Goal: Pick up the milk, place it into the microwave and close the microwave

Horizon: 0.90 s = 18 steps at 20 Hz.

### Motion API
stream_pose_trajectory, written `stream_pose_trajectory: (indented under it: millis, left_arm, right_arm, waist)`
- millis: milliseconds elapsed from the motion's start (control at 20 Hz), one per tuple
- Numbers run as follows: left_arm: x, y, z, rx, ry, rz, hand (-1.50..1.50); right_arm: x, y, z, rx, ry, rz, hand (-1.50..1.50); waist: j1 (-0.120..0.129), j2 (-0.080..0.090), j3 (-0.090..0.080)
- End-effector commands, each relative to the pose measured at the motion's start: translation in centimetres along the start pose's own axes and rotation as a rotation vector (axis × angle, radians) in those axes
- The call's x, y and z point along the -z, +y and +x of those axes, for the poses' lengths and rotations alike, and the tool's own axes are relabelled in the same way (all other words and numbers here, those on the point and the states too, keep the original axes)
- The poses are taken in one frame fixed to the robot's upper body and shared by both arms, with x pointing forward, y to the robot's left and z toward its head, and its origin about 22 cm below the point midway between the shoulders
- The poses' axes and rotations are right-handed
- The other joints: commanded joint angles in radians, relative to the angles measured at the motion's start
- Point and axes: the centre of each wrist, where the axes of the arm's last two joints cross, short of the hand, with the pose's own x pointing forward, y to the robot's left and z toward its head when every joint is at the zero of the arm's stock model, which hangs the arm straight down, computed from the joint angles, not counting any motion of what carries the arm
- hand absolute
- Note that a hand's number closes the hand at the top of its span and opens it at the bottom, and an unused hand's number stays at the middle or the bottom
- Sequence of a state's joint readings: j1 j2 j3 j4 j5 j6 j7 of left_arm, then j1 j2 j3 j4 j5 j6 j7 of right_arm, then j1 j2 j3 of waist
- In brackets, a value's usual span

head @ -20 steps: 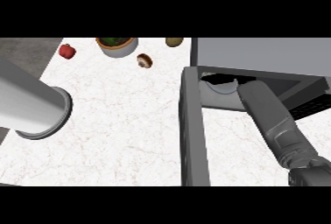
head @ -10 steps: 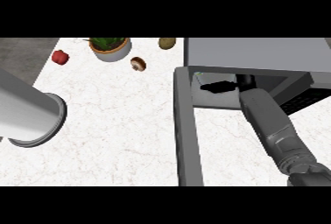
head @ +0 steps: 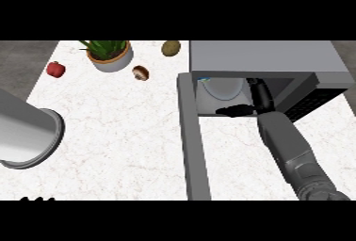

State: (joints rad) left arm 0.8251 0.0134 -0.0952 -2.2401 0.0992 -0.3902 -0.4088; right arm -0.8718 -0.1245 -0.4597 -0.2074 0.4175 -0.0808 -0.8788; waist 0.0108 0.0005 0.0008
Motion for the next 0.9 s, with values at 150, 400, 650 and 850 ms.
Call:
stream_pose_trajectory:
  millis: [150, 400, 650, 850]
  left_arm:
    - [3.4, -1.5, -0.5, -0.008, 0.019, -0.079, -1.5]
    - [4.1, -3.8, -0.2, -0.025, 0.074, -0.142, -1.5]
    - [6.4, -4.7, -2.7, 0.014, 0.13, -0.222, 1.5]
    - [8.6, -5.3, -3.4, 0.054, 0.144, -0.243, 1.5]
  right_arm:
    - [-3.9, 0.3, -2.1, 0.09, 0.011, 0.052, -1.5]
    - [-7.0, -0.7, -3.2, 0.146, 0.032, 0.06, -1.5]
    - [-11.7, 0.2, -4.2, 0.195, 0.017, 0.058, -1.5]
    - [-14.0, -3.5, -3.5, 0.17, -0.013, 0.024, -1.5]
  waist:
    - [-0.037, -0.009, -0.002]
    - [-0.053, -0.017, -0.002]
    - [-0.07, -0.017, -0.003]
    - [-0.072, -0.015, -0.004]
